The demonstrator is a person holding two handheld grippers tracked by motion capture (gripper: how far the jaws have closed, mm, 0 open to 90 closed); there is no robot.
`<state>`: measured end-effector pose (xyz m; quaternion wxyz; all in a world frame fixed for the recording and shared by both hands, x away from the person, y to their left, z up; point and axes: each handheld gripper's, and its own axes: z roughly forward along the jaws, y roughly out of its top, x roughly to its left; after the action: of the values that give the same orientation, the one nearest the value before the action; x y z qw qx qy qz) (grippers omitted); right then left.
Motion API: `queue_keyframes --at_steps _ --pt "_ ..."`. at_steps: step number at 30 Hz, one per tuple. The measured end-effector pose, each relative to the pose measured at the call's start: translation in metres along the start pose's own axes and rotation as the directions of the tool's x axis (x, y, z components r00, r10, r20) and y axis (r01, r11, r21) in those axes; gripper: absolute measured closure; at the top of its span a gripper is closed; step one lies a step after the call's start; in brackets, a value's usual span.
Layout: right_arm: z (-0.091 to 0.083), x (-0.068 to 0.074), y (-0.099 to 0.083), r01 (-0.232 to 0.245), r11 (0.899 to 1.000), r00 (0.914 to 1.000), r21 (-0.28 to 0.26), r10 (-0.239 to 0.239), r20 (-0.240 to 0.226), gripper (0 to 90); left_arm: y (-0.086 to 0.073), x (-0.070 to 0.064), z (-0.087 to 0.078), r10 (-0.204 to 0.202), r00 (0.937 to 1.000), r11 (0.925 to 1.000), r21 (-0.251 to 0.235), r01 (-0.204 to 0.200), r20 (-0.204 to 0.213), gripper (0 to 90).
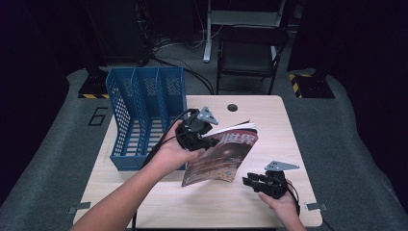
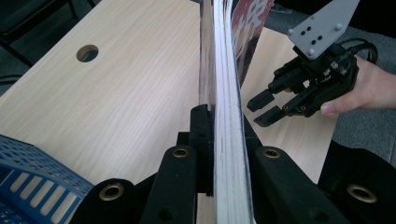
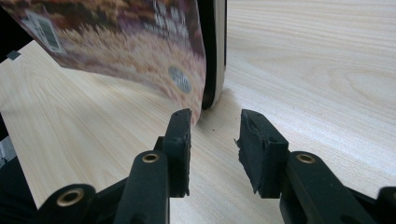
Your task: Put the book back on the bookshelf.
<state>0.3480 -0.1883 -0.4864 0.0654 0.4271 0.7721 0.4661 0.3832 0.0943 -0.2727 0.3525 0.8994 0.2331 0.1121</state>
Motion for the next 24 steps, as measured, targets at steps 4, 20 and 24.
queue_keyframes --at_steps 4,20,24 --pt "0.0 0.0 0.0 -0.002 1.0 0.9999 0.004 0.002 -0.01 63.3 0.003 0.003 -0.006 -0.015 0.9999 0.9999 -0.007 0.015 -0.002 83.1" --pt "0.001 0.0 -0.001 -0.001 1.0 1.0 0.006 0.001 -0.003 62.0 0.014 0.01 -0.024 -0.029 0.9994 0.9996 -0.001 0.029 -0.016 83.1" --pt "0.001 0.0 0.0 -0.008 1.0 1.0 0.006 0.008 0.003 61.9 0.018 0.012 -0.029 -0.035 0.9992 0.9994 0.006 0.035 -0.02 83.1"
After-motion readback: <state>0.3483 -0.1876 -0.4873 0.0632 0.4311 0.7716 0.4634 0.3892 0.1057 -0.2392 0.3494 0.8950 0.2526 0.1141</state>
